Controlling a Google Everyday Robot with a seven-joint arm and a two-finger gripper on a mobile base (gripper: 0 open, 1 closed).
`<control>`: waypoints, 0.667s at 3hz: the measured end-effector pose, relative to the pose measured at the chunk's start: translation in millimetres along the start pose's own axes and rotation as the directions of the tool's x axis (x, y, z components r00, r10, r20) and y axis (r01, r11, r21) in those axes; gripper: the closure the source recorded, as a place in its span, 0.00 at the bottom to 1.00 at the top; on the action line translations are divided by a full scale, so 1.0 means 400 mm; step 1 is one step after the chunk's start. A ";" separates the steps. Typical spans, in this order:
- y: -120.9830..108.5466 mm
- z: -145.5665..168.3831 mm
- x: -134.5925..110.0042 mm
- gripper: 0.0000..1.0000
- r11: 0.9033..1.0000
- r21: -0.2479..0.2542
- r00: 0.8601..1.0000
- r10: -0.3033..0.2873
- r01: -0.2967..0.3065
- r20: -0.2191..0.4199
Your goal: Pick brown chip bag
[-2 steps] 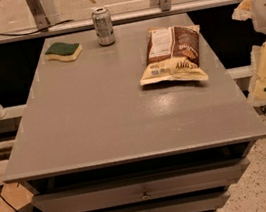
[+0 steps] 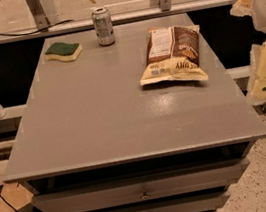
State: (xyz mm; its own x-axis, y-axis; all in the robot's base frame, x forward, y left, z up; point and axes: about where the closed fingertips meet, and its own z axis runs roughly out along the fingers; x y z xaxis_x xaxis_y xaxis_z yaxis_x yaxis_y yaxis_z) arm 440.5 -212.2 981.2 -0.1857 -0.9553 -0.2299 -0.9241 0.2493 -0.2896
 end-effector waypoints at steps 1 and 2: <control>-0.024 0.012 -0.030 0.00 0.998 0.059 0.992 -0.041 0.034 0.116; -0.066 0.038 -0.083 0.00 0.996 0.080 0.969 -0.057 0.039 0.241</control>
Offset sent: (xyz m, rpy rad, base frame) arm 0.0699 0.0476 -0.0029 0.3525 -0.1883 0.1540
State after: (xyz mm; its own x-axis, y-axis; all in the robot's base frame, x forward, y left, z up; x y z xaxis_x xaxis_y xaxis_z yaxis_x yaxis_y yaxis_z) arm 476.2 -184.8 982.3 -0.0464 -0.9015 -0.4303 -0.9012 0.2236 -0.3713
